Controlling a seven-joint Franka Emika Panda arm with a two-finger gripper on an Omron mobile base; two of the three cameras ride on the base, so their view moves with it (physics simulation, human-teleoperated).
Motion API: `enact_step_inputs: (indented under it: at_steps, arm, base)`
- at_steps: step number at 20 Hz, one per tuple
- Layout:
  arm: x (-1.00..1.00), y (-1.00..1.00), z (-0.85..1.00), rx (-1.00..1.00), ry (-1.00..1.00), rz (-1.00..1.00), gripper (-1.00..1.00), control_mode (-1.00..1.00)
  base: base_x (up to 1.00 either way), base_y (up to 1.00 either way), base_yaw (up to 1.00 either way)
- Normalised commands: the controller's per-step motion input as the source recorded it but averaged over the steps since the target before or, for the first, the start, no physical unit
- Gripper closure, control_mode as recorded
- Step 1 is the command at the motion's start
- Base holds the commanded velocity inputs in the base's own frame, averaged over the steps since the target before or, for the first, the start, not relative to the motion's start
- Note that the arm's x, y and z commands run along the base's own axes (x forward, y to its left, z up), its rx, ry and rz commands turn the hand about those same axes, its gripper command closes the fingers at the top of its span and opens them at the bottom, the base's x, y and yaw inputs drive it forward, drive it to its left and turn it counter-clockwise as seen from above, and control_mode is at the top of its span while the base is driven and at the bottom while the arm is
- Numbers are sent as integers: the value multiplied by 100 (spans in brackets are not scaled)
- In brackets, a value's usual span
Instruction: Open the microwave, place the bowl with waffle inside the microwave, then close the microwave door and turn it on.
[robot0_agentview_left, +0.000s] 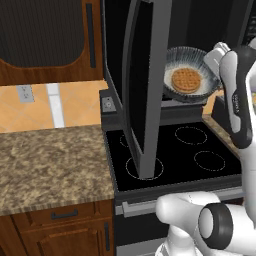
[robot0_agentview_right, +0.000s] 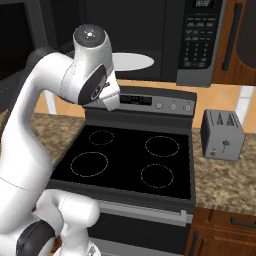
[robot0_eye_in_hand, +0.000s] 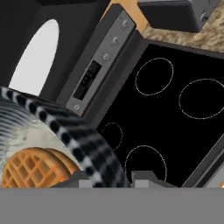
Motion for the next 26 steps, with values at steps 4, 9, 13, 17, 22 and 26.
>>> enact_step_inputs:
  at_steps: [4, 9, 13, 17, 22, 26]
  arm:
    - [34, -2, 0, 20, 0, -59, 100, -100]
    - [47, 0, 16, 29, 0, -33, 100, -100]
    - [72, -5, 41, 40, -1, -4, 100, -100]
    - [82, -3, 38, 36, 0, 8, 100, -100]
    - [84, 16, 3, 7, 6, 2, 100, -100]
    - [80, 21, -16, -1, 9, -4, 100, -100]
  base:
    - [0, 0, 0]
    - [0, 0, 0]
    - [0, 0, 0]
    - [0, 0, 0]
    - [0, 0, 0]
    - [0, 0, 0]
